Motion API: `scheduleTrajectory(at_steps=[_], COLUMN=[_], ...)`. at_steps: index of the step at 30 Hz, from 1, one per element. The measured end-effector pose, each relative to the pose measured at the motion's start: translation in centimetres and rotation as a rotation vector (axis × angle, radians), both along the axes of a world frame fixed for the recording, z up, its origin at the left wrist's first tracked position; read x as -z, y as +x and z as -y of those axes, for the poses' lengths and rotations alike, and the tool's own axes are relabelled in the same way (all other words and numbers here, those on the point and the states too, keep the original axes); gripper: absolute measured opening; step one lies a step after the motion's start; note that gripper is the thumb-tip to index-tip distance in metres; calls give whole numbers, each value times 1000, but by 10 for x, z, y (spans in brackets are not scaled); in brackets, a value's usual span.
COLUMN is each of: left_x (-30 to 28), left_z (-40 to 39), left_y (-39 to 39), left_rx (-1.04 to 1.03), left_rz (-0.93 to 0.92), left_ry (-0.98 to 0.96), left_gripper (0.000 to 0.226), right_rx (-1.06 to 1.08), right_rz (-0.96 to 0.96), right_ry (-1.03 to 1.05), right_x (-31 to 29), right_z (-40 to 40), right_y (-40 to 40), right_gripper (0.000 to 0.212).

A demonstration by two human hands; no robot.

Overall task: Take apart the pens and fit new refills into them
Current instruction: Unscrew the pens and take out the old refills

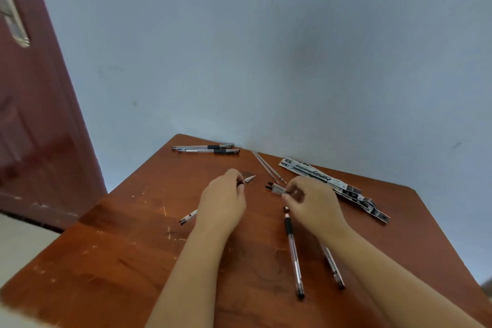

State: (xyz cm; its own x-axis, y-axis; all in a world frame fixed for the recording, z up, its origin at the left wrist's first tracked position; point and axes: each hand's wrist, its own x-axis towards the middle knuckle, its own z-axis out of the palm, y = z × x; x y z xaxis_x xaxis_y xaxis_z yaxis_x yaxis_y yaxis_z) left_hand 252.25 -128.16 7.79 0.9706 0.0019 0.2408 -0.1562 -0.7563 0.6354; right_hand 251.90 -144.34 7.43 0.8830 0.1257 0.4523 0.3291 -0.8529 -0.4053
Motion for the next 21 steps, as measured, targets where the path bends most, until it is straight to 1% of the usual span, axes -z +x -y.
scheduleTrajectory(at_steps=[5,8,11,13,16,19,21], left_x=[9,11,12,12,10,8,8], left_z=[-10,-13,-14,-14,-12,-3,5], left_y=[3,7,9,8,7,2,-3], left_rx=[-17,-31,-32,-20,51,197,253], left_rz=[2,2,14,18,23,73,129], left_ry=[-21,-28,-37,-30,-6,9,28], left_gripper=[17,18,19,20,22,23,21], right_rx=[63,92,64,20,-36,-59,-64], right_rz=[-3,-44,-58,-15,15,-20,-66], right_ry=[-231,-302,-373,-302,-93,103,210], right_x=[16,19,18,15,5,-6,-9], right_z=[-33,-38,-33,-28,-17,-4,4], right_y=[30,39,45,43,32,6,-12], right_gripper=[10,14,19,16,9,14,18])
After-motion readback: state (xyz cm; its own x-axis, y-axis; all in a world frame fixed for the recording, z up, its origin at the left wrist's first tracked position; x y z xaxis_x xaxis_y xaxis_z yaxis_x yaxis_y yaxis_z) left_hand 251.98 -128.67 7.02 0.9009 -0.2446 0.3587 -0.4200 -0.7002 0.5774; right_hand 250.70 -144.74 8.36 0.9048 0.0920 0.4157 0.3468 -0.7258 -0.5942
